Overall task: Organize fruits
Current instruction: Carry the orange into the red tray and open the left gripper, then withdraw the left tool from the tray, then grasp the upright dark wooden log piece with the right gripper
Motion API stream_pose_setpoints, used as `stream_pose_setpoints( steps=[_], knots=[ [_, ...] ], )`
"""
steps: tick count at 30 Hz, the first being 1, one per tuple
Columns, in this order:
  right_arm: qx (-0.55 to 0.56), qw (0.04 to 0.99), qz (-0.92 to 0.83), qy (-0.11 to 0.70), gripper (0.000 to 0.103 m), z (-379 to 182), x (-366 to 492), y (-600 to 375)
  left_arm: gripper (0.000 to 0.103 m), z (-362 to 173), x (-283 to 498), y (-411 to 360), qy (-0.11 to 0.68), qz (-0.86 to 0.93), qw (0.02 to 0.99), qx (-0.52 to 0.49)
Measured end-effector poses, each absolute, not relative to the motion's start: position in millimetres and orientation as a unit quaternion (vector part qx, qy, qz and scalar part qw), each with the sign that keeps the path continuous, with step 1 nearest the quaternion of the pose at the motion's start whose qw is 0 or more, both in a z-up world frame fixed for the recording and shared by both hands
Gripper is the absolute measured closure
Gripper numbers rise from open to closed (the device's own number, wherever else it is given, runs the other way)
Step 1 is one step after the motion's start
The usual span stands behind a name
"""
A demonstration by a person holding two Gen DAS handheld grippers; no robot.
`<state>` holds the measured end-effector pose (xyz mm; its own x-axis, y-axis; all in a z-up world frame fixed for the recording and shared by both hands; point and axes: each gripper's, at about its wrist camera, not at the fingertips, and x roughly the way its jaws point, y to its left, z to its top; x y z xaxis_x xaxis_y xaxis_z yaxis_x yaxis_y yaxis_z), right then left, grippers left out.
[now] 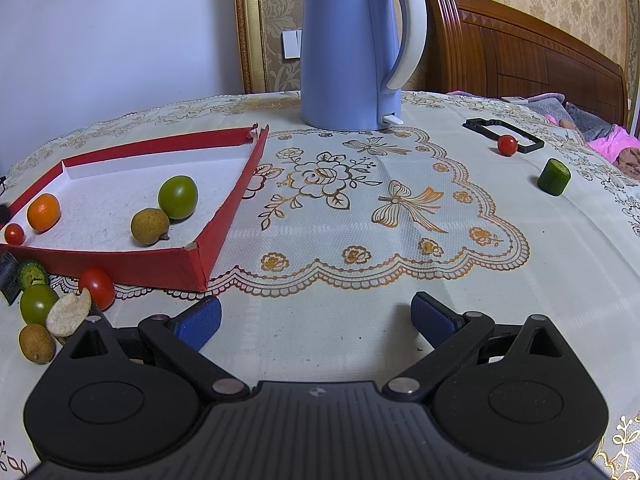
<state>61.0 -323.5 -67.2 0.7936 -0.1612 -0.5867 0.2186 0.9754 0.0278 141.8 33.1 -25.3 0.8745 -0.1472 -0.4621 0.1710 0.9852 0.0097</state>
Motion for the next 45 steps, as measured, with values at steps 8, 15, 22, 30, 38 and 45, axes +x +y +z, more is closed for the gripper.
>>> stream_pose_setpoints(
  steps=[8, 15, 22, 30, 38, 45],
  knots=[
    [0.046, 0.946, -0.101, 0.306, 0.001, -67, 61, -323, 0.004, -48, 140, 69, 0.286, -0.054, 0.957, -0.006],
    [0.087, 0.952, -0.094, 0.279, 0.001, -65, 52, -333, 0.004, -55, 149, 80, 0.315, -0.037, 0.948, -0.027],
    [0.085, 0.966, -0.007, 0.244, 0.001, -57, 17, -301, 0.000, -56, 151, 77, 0.321, -0.034, 0.946, -0.017],
    [0.022, 0.975, 0.035, 0.219, 0.013, -48, 8, -239, 0.000, -56, 152, 76, 0.320, -0.036, 0.946, -0.020],
    [0.044, 0.964, 0.052, 0.258, 0.057, -61, 30, -230, 0.000, -56, 152, 77, 0.320, -0.036, 0.947, -0.021],
    [0.023, 0.966, 0.050, 0.254, 0.069, -60, 33, -222, 0.000, -56, 152, 78, 0.319, -0.038, 0.947, -0.025]
  ],
)
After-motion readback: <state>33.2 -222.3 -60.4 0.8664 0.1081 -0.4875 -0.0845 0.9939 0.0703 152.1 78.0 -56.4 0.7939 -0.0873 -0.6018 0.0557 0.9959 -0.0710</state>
